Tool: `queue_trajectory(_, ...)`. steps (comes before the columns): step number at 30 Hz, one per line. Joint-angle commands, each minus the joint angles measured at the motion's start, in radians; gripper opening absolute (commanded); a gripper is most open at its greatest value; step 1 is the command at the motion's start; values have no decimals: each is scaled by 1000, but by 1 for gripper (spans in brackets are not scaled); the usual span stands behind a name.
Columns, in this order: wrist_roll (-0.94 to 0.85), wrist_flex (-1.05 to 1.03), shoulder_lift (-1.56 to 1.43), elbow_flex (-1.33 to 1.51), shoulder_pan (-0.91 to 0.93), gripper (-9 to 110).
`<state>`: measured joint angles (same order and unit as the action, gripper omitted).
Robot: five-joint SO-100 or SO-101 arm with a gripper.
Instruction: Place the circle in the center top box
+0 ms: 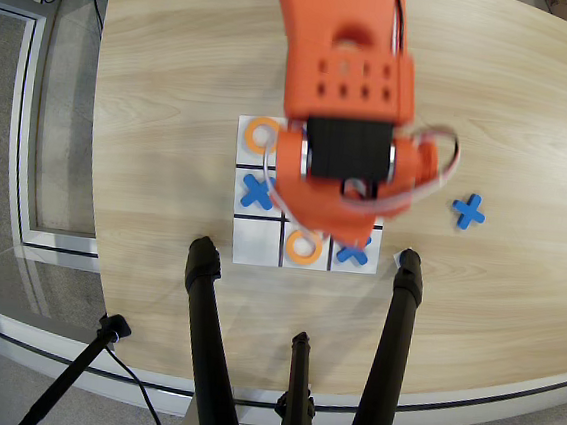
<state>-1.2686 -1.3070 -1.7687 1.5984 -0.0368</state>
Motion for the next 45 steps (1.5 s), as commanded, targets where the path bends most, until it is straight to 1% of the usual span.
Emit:
queue_trajectory(1, -43, -11, -327, 308, -3, 20)
queue_trajectory(5, -146, -5, -710, 704, -8, 20)
queue_trajectory(8, -212, -3, -962, 948, -5, 20)
queue_trajectory(12, -305, 3, -1210, 1206, 5, 20)
queue_trajectory(17, -364, 12, -1407, 1427, 18, 20)
queue_trajectory(20, -368, 15, -1465, 1497, 26, 16)
queue_trajectory(25, -368, 51, -1534, 1601, 34, 0)
queue_trajectory(33, -368, 20, -1588, 1605, 77, 0)
queue_trajectory(37, -368, 20, -1588, 1605, 137, 0)
queue_trajectory(39, -368, 29, -1588, 1605, 206, 0)
queue_trajectory(42, -360, 8, -1589, 1605, 382, 0)
queue_trajectory(45, -359, 8, -1617, 1605, 634, 0)
